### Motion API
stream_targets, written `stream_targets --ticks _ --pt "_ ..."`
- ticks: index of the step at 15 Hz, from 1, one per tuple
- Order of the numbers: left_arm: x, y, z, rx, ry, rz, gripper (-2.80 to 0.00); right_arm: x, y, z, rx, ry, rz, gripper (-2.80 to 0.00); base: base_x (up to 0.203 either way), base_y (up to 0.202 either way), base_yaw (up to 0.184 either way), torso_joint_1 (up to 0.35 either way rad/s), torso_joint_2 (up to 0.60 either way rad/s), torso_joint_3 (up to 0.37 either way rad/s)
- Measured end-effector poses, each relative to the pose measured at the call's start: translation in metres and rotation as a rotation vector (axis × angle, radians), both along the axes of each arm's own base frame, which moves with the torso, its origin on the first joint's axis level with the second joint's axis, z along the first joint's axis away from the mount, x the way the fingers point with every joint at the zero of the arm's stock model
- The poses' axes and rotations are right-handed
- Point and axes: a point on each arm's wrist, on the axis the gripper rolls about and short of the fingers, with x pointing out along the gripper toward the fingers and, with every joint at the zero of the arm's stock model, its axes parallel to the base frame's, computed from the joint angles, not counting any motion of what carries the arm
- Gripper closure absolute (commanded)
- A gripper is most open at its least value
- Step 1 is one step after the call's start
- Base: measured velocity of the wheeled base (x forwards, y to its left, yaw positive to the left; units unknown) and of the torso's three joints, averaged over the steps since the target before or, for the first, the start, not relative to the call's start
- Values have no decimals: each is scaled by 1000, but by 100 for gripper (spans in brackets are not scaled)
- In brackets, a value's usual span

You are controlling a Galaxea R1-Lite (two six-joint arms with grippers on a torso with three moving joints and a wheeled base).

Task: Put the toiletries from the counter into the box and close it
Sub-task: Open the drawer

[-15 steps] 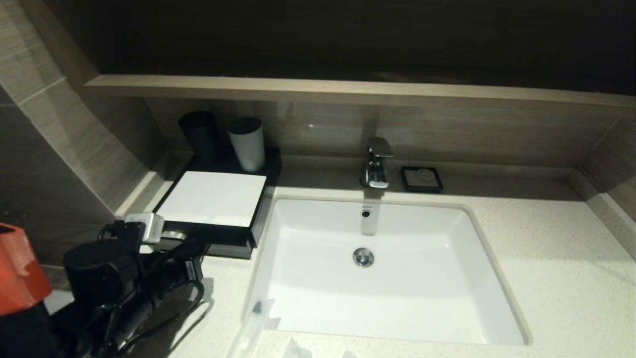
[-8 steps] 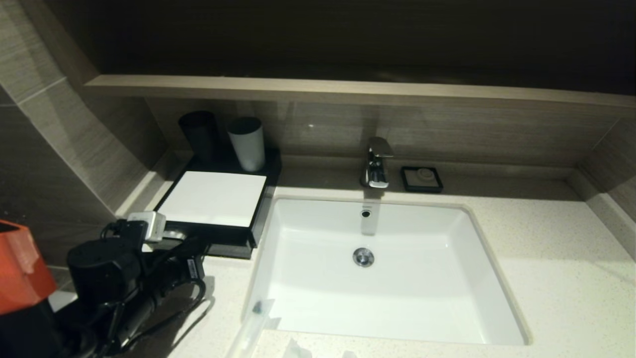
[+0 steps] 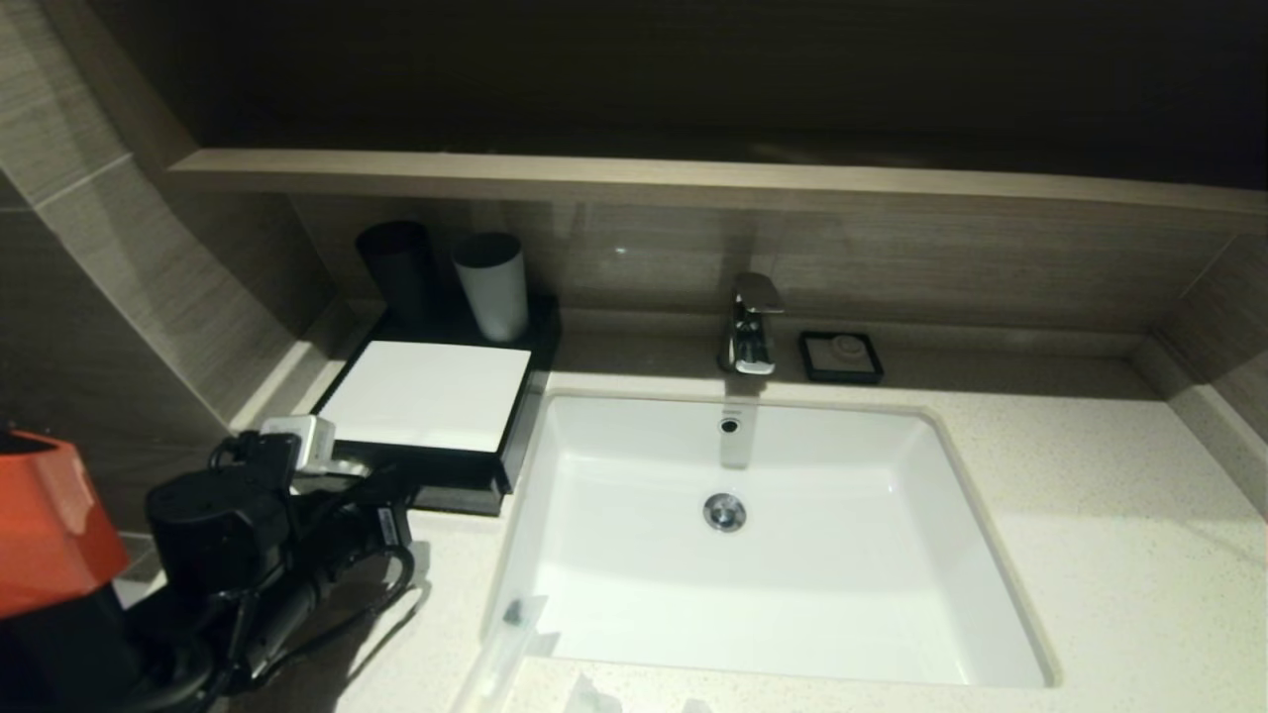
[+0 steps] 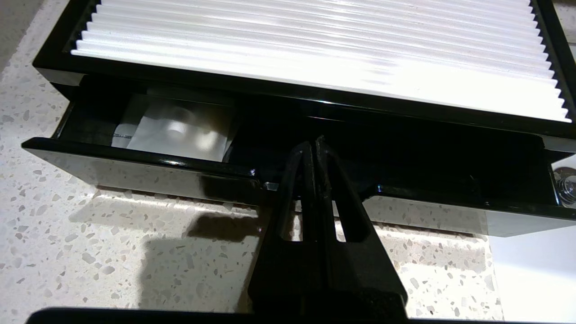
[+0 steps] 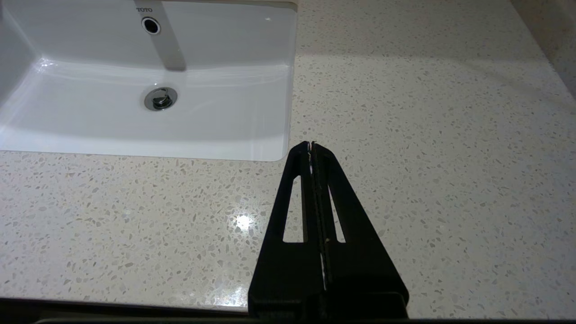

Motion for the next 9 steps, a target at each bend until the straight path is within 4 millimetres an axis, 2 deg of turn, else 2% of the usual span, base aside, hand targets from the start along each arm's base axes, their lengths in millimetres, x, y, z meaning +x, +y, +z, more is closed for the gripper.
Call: stream_targets --ticks 9 --pt "4 -1 -2 6 3 -2 0 0 0 0 0 0 0 0 0 0 0 0 0 0"
